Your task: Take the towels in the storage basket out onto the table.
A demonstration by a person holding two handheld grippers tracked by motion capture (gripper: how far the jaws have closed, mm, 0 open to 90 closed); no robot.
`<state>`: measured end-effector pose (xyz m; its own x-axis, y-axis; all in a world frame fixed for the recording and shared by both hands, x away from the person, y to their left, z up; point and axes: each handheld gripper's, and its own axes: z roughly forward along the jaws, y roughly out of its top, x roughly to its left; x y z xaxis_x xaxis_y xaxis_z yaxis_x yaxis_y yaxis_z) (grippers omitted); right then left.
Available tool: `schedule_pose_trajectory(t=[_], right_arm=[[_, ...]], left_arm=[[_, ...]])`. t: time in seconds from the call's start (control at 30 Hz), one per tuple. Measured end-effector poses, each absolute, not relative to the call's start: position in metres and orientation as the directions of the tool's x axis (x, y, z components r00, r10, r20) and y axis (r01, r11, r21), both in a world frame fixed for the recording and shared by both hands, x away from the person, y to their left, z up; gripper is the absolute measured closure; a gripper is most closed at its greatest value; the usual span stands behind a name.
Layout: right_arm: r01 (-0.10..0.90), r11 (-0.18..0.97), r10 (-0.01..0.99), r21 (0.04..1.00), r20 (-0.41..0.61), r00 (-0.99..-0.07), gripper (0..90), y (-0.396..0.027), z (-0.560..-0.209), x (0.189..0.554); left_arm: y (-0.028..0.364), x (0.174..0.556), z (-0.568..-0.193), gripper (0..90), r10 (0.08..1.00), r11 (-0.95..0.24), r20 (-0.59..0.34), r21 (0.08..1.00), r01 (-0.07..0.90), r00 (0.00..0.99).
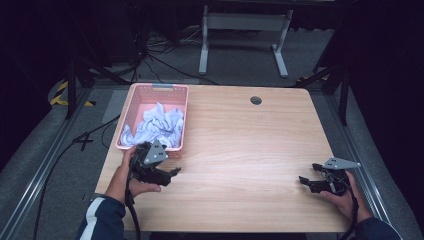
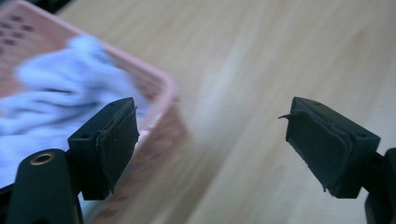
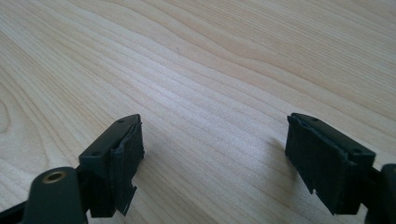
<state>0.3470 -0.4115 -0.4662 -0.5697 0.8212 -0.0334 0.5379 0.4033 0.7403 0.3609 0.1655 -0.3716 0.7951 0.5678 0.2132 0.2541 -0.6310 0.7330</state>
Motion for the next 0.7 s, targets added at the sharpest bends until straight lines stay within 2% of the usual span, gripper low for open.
schedule_pose_trajectory(t=[0.13, 0.33, 0.5, 0.7], right_arm=[[0.537, 0.403, 0.821, 0.741, -0.033, -0.57, 19.5, -0.412, -0.466, 0.347], [0.536, 0.402, 0.821, 0.742, -0.034, -0.57, 19.5, -0.411, -0.466, 0.347], [0.537, 0.402, 0.822, 0.742, -0.033, -0.569, 19.5, -0.412, -0.466, 0.346], [0.541, 0.4, 0.825, 0.74, -0.034, -0.564, 18.4, -0.412, -0.466, 0.347]], left_arm=[[0.178, 0.391, -0.359, 16.1, 0.612, -0.657, 0.244, 0.686, 0.313, 0.752], [0.19, 0.437, -0.358, 15.8, 0.669, -0.632, 0.18, 0.648, 0.424, 0.721], [0.185, 0.471, -0.377, 15.9, 0.69, -0.656, 0.158, 0.549, 0.518, 0.706], [0.182, 0.498, -0.392, 16.0, 0.724, -0.644, 0.155, 0.503, 0.577, 0.672]])
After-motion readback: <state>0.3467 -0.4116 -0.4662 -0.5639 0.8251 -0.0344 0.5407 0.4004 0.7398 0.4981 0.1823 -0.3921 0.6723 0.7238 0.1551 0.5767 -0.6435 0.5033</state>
